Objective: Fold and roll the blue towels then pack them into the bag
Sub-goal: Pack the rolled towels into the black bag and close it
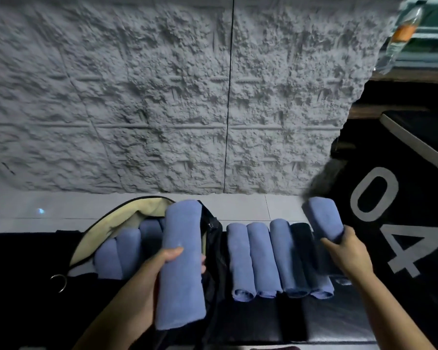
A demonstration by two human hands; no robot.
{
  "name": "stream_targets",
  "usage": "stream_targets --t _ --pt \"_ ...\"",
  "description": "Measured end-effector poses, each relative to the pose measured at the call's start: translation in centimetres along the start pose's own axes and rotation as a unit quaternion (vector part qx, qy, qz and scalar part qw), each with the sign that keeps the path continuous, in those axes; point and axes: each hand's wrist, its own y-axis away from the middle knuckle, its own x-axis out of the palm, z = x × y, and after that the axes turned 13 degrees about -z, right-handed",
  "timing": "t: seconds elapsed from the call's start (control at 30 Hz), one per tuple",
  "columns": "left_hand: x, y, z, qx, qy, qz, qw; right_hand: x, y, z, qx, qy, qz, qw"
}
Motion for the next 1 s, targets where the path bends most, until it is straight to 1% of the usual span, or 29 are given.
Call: stream_targets --t 0.03,0.07,0.1,0.13,0.17,0.2,0.23,0.27,0.3,0.33,0.37,0.4,0.43,0.5,0.53,0.57,0.6,0.63,0.67,0.7,0.73,0.77,0.8,0.83,0.87,0.9,0.93,0.97,1.0 --pt "0.1 0.2 -0.7 0.006 -0.007 -0.024 1.000 -0.3 1.3 1.6 -0.026 -0.021 0.000 0.999" --pt "0.0 -0.2 -0.5 0.038 -0.040 -0.024 0.998 -0.5 2.9 3.4 -0.054 -0.044 0.005 0.998" --pt "0.6 0.5 -0.8 0.029 -0.065 -0.028 0.997 -0.2 4.7 5.1 -0.085 -0.065 0.013 0.994" --pt "1.1 0.6 -0.1 0.026 -0.076 -0.002 0.997 0.0 6.8 6.9 -0.115 -0.081 0.030 0.990" --pt "1.7 0.8 0.0 0.011 -0.088 -0.018 0.996 0.6 9.3 8.6 -0.146 -0.099 0.051 0.983" --pt "2.2 0.7 0.7 0.025 -0.123 -0.051 0.991 1.1 11.7 10.2 -0.176 -0.117 0.066 0.975" --pt "2.0 0.8 0.8 0.027 -0.119 -0.069 0.990 2.0 13.9 11.4 -0.217 -0.113 0.052 0.968" --pt "0.4 0.5 2.4 0.035 -0.067 -0.027 0.997 2.7 15.9 12.6 -0.268 -0.082 0.012 0.960" --pt "-0.8 1.3 3.0 0.060 0.019 -0.026 0.998 3.2 17.5 13.3 -0.298 -0.054 -0.009 0.953" --pt "-1.6 1.7 2.9 0.077 0.048 -0.066 0.994 3.8 18.7 14.0 -0.301 -0.067 -0.016 0.951" --pt "-2.5 2.0 2.6 0.056 0.057 -0.099 0.992 3.8 19.9 14.7 -0.274 -0.126 0.018 0.953" --pt "-3.8 1.7 2.8 0.095 0.046 -0.139 0.985 4.1 20.8 15.1 -0.237 -0.201 0.070 0.948" --pt "-4.7 1.8 2.9 0.092 0.052 -0.159 0.982 4.4 21.5 15.2 -0.194 -0.247 0.135 0.940" --pt "-6.8 1.8 2.9 0.049 0.090 -0.142 0.984 5.0 22.5 15.0 -0.127 -0.305 0.277 0.902" --pt "-7.6 1.9 2.6 0.066 0.073 -0.125 0.987 5.3 22.7 15.0 -0.110 -0.329 0.329 0.878" --pt "-8.1 1.8 2.0 0.059 0.057 -0.110 0.991 5.5 22.8 14.9 -0.091 -0.350 0.363 0.859" --pt "-7.8 2.3 0.8 0.033 -0.046 -0.128 0.990 5.6 22.9 15.2 -0.073 -0.376 0.391 0.837" --pt "-7.7 2.4 0.6 0.006 -0.065 -0.141 0.988 5.5 22.9 15.5 -0.049 -0.392 0.412 0.821" --pt "-8.5 2.6 1.0 0.012 -0.047 -0.127 0.991 5.6 22.7 15.9 -0.025 -0.407 0.430 0.805" --pt "-9.0 3.4 0.9 0.012 0.001 -0.082 0.997 5.3 22.7 16.3 -0.011 -0.418 0.441 0.794" --pt "-9.8 3.6 1.2 0.019 -0.006 -0.034 0.999 5.2 22.5 16.7 0.006 -0.426 0.447 0.787" --pt "-10.4 3.9 1.6 0.019 0.008 -0.013 1.000 5.1 22.3 17.2 0.014 -0.429 0.448 0.785" --pt "-10.9 4.6 1.3 0.018 0.009 -0.033 0.999 5.1 21.9 17.6 0.021 -0.430 0.442 0.787" --pt "-11.5 4.9 1.6 0.050 -0.021 -0.008 0.999 5.4 21.3 18.0 0.021 -0.421 0.429 0.799" --pt "-11.8 4.9 1.4 0.076 -0.089 -0.025 0.993 5.7 20.5 18.6 0.013 -0.400 0.416 0.816" --pt "-12.1 5.2 1.1 0.096 -0.143 -0.016 0.985 6.2 19.6 19.5 0.000 -0.367 0.415 0.832" --pt "-12.6 5.3 1.0 0.125 -0.218 -0.020 0.968 7.1 18.7 20.3 -0.011 -0.330 0.426 0.842" --pt "-12.7 5.4 1.0 0.150 -0.268 -0.001 0.952 8.2 17.9 21.1 -0.018 -0.286 0.448 0.847" --pt "-12.6 5.5 0.8 0.186 -0.335 0.010 0.924 9.6 17.3 21.9 -0.017 -0.242 0.473 0.847"
